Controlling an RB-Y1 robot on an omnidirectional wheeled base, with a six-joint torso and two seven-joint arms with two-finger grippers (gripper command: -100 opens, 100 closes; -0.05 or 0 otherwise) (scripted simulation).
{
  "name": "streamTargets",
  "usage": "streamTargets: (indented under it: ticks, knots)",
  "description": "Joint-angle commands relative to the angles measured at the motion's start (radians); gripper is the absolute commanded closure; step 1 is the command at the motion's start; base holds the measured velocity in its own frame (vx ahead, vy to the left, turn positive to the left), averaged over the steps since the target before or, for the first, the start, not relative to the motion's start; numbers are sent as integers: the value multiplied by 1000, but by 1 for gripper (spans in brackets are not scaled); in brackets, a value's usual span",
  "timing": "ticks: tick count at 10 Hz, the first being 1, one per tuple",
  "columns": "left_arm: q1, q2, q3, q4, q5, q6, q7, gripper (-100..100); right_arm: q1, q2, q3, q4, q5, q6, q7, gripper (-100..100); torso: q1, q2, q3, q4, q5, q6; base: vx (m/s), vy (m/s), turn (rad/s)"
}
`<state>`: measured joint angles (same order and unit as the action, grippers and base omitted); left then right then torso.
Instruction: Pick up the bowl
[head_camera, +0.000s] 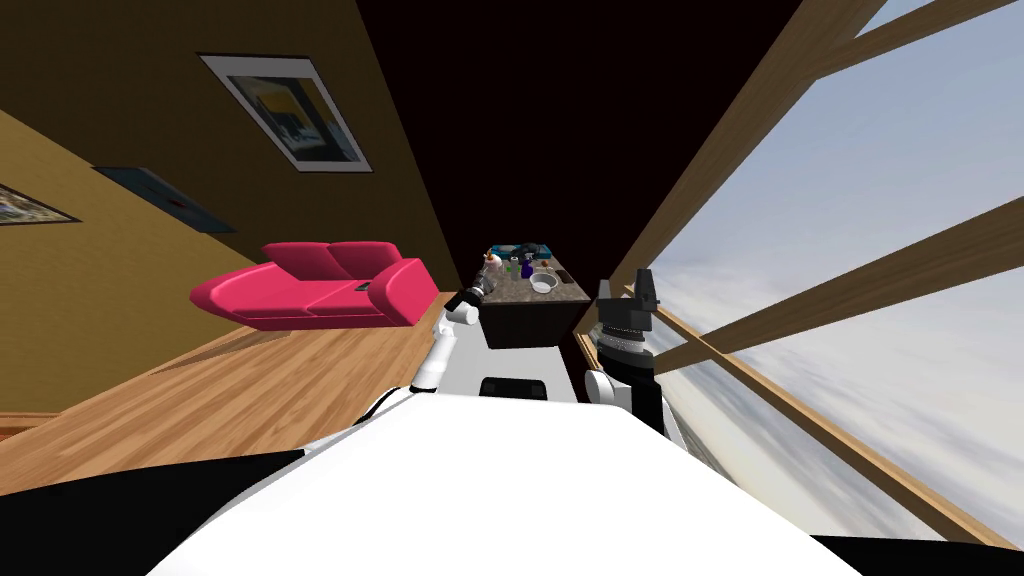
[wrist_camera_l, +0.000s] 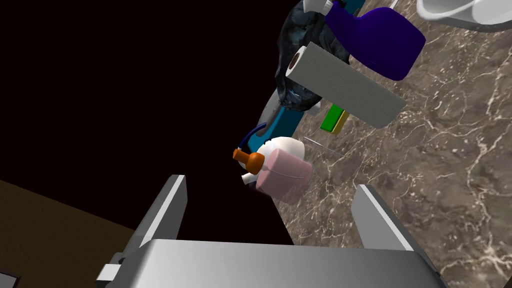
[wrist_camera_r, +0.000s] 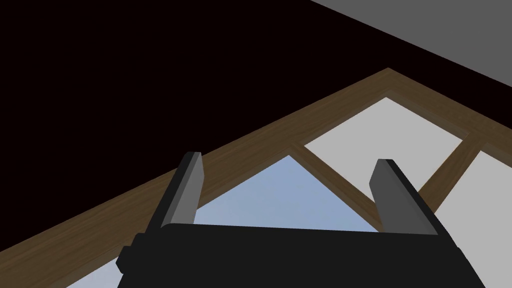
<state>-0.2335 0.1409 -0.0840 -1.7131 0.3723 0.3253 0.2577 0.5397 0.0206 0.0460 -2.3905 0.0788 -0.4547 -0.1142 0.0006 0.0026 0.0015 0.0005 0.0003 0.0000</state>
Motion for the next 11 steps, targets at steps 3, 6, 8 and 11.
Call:
streamTargets:
  ticks: [3, 6, 8, 11]
  knots:
    - [-90, 2, -13, 61, 16, 109, 10, -100, 0, 0, 0, 0, 0, 0, 0, 0, -1, 0, 0, 0, 0, 0, -48, 14, -17]
    - [-147, 5, -20, 107, 25, 173, 16, -100, 0, 0, 0, 0, 0, 0, 0, 0, -1, 0, 0, 0, 0, 0, -33, 3, -11]
    - [-203, 7, -27, 153, 32, 235, 23, -100, 0, 0, 0, 0, 0, 0, 0, 0, -2, -2, -1, 0, 0, 0, -17, -5, -28]
    - [-257, 11, -34, 200, 38, 296, 29, -100, 0, 0, 0, 0, 0, 0, 0, 0, -3, -2, -1, 0, -1, 0, -13, -16, -20]
